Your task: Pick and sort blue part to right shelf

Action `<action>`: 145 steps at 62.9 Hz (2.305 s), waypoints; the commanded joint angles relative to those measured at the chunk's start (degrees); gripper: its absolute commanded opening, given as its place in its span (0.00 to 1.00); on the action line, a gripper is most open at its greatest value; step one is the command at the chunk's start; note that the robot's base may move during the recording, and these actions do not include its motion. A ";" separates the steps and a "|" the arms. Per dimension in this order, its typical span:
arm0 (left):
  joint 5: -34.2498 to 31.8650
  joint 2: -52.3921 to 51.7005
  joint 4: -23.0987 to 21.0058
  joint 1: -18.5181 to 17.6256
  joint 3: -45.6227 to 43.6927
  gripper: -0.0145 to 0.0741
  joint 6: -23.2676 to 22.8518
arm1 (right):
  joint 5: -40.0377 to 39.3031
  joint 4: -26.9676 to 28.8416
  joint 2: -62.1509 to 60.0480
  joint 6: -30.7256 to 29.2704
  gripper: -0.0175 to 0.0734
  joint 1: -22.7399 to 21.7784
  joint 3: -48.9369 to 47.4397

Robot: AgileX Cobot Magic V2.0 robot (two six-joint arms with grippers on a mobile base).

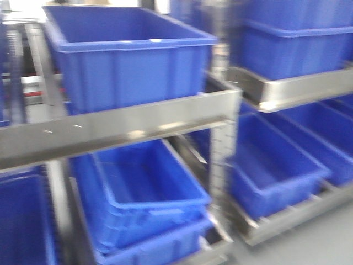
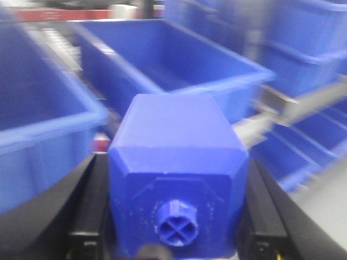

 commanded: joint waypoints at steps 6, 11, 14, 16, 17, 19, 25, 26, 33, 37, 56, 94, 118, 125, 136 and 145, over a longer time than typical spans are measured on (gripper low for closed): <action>-5.11 0.91 -1.15 0.08 -1.56 0.47 -0.20 | -5.33 -0.47 0.46 -0.37 0.65 -0.28 -1.77; -5.11 0.91 -1.15 0.08 -1.56 0.47 -0.20 | -5.33 -0.47 0.46 -0.37 0.65 -0.28 -1.77; -5.11 0.91 -1.15 0.08 -1.56 0.47 -0.20 | -5.33 -0.47 0.46 -0.37 0.65 -0.28 -1.77; -5.11 0.91 -1.15 0.08 -1.56 0.47 -0.20 | -5.33 -0.47 0.46 -0.37 0.65 -0.28 -1.77; -5.11 0.91 -1.15 0.08 -1.56 0.47 -0.20 | -5.33 -0.47 0.46 -0.37 0.65 -0.28 -1.77; -5.11 0.91 -1.15 0.08 -1.56 0.47 -0.20 | -5.33 -0.47 0.46 -0.37 0.65 -0.28 -1.77; -5.11 0.91 -1.15 0.08 -1.56 0.47 -0.20 | -5.33 -0.47 0.46 -0.37 0.65 -0.28 -1.77; -5.11 0.91 -1.15 0.08 -1.56 0.47 -0.20 | -5.33 -0.47 0.46 -0.37 0.65 -0.28 -1.77; -5.11 0.91 -1.15 0.08 -1.56 0.47 -0.20 | -5.33 -0.47 0.46 -0.37 0.65 -0.28 -1.77; -5.11 0.91 -1.15 0.08 -1.56 0.47 -0.20 | -5.33 -0.47 0.46 -0.37 0.65 -0.28 -1.77; -5.11 0.91 -1.15 0.08 -1.56 0.47 -0.20 | -5.33 -0.47 0.46 -0.37 0.65 -0.28 -1.77; -5.11 0.91 -1.15 0.08 -1.56 0.47 -0.20 | -5.33 -0.47 0.46 -0.37 0.65 -0.28 -1.77; -5.11 0.91 -1.15 0.08 -1.56 0.47 -0.20 | -5.33 -0.47 0.46 -0.37 0.65 -0.28 -1.77; -5.11 0.91 -1.15 0.08 -1.56 0.47 -0.20 | -5.33 -0.47 0.46 -0.37 0.65 -0.28 -1.77; -5.11 0.91 -1.15 0.08 -1.56 0.47 -0.20 | -5.33 -0.47 0.46 -0.37 0.65 -0.28 -1.77; -5.11 0.91 -1.15 0.08 -1.56 0.47 -0.20 | -5.33 -0.47 0.46 -0.37 0.65 -0.28 -1.77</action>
